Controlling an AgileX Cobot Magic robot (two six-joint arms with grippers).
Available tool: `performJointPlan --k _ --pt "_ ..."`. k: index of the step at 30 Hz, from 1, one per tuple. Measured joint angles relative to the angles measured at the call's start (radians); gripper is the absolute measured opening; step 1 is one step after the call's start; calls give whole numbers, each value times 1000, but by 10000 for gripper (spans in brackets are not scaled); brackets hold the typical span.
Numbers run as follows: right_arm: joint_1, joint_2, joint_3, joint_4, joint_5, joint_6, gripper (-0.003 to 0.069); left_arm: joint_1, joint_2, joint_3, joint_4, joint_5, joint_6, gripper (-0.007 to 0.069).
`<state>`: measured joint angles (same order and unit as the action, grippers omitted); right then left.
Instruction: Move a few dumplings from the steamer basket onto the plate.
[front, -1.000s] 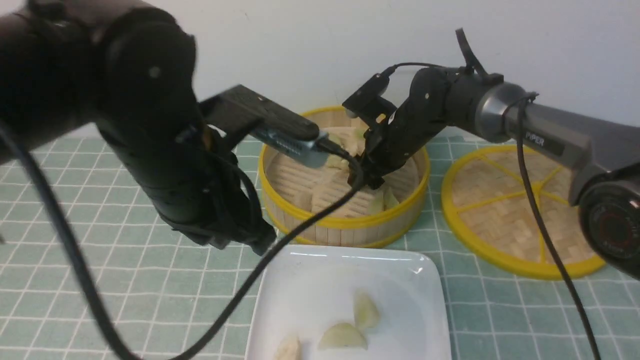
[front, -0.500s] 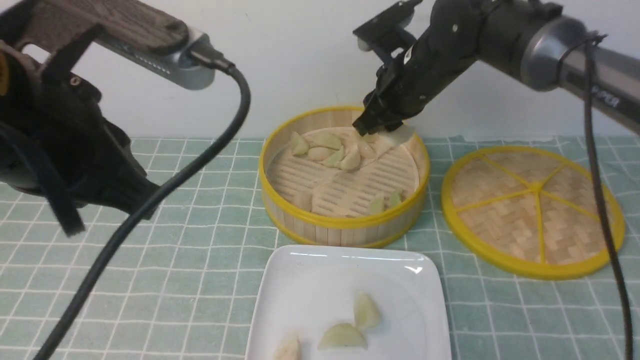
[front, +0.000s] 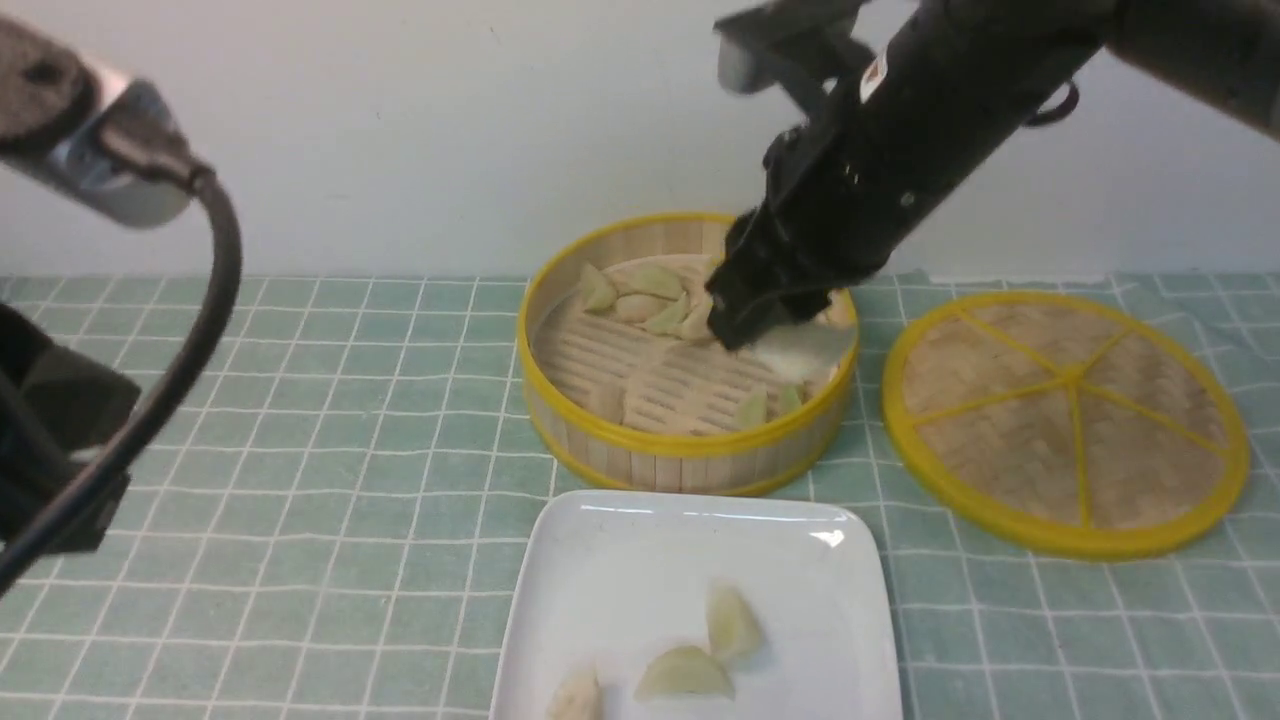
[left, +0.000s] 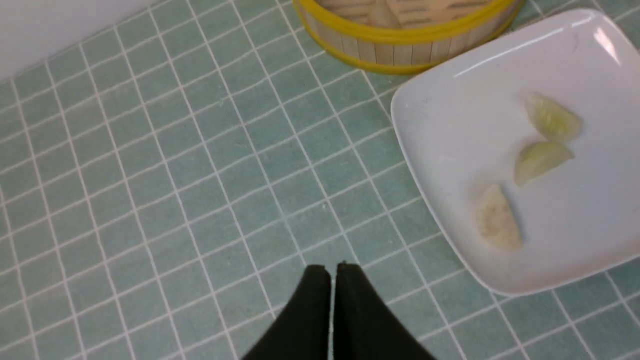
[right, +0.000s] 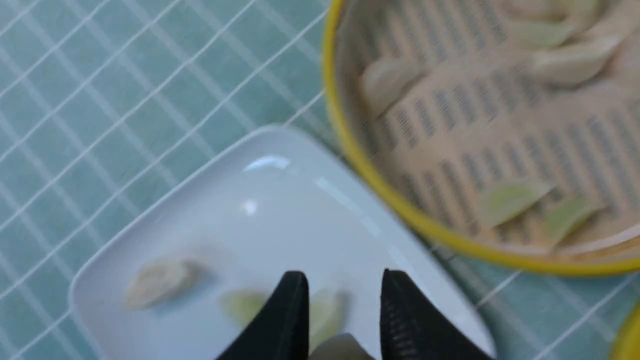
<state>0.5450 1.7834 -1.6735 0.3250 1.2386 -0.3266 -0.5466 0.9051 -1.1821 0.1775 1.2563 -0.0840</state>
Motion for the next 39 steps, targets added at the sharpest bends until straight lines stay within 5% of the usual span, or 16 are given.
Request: performJointPlan --k 7,17,28,30,36,39 --pt "56 6 336 10 -196 29 170 0 -180 284 -25 -141 -83 -6" --pt "41 158 376 -75 -398 198 170 0 -259 423 -72 -194 -105 -6" --pt "41 95 330 -138 -303 311 441 0 -260 423 -75 -219 -107 -6" --pt "41 28 287 -144 -245 314 412 0 -260 423 -76 -241 -107 -6" --pt "41 -313 228 -222 -165 390 111 0 -260 423 -76 -356 -107 -6" --pt "41 -467 244 -276 -170 425 27 0 -260 423 -76 -412 -107 -6"
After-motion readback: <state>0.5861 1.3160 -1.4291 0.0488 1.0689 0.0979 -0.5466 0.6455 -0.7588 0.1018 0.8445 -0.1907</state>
